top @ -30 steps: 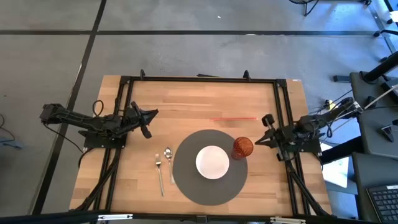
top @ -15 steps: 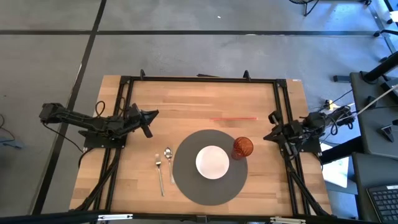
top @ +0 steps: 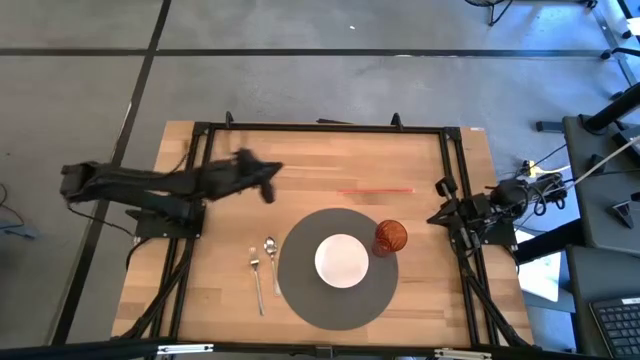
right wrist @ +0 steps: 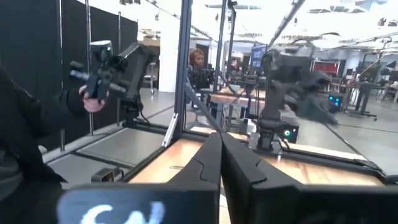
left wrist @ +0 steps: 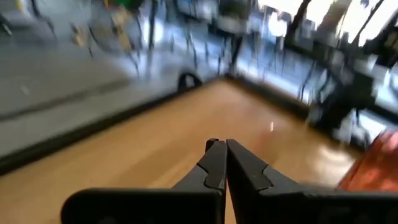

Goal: Pick & Place Utensil
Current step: Put the orange straw into the orange glass to the right of the white bowl

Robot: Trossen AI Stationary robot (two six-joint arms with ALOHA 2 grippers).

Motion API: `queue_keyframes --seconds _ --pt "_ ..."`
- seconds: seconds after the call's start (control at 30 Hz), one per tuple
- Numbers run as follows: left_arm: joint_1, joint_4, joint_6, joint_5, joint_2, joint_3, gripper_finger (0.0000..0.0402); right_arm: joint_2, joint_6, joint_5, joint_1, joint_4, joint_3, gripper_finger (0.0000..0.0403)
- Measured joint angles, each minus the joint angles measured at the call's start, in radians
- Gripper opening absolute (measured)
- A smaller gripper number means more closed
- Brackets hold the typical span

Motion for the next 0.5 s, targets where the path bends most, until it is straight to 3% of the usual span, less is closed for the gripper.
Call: queue_keyframes --seconds 0.1,0.3,0.5 --pt "0.089 -0.040 0.031 0.205 0.245 0.170 0.0003 0.000 0.009 0.000 0.000 0.002 0.000 0.0009" --pt "0.156 -0.141 0.173 0.448 0.695 0.521 0.0018 0.000 0.013 0.001 0.000 0.010 0.000 0.0011" --pt "0.144 -0.261 0.275 0.565 1.012 0.846 0.0084 0.000 0.021 -0.002 0.000 -0.004 0.000 0.0011"
